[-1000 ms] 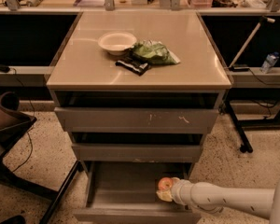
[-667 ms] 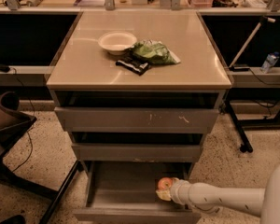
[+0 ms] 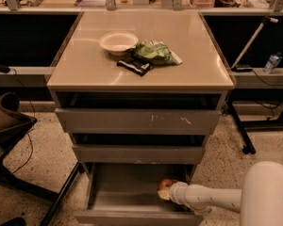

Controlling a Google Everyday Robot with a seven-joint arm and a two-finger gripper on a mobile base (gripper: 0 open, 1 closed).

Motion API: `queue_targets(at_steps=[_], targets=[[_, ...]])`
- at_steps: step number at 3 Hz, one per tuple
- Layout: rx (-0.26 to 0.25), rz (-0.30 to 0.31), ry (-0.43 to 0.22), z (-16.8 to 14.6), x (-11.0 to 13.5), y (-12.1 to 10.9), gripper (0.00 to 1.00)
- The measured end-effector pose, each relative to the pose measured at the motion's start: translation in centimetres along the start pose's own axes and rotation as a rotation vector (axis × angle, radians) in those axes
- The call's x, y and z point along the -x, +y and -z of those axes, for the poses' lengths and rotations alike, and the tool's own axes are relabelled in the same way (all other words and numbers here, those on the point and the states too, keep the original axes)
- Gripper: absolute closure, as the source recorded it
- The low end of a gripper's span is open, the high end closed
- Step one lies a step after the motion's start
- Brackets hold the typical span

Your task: Place apple into bottom drawer

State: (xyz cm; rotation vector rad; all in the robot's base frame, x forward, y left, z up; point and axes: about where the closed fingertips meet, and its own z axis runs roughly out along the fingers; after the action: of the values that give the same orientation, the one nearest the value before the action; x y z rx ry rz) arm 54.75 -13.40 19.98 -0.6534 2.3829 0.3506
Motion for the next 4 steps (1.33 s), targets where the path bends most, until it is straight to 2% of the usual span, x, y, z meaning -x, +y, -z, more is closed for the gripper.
queue_targets(at_steps=[1,3,4], targets=[[-0.005,-0.034,0.017,-2.3,-1.6,-0.6,1.00],[0.040,-0.030,0.110,-6.5,-4.7,1.1,1.00],[0.042,-0.026,0.111,-6.6,-4.7,1.3,0.81]])
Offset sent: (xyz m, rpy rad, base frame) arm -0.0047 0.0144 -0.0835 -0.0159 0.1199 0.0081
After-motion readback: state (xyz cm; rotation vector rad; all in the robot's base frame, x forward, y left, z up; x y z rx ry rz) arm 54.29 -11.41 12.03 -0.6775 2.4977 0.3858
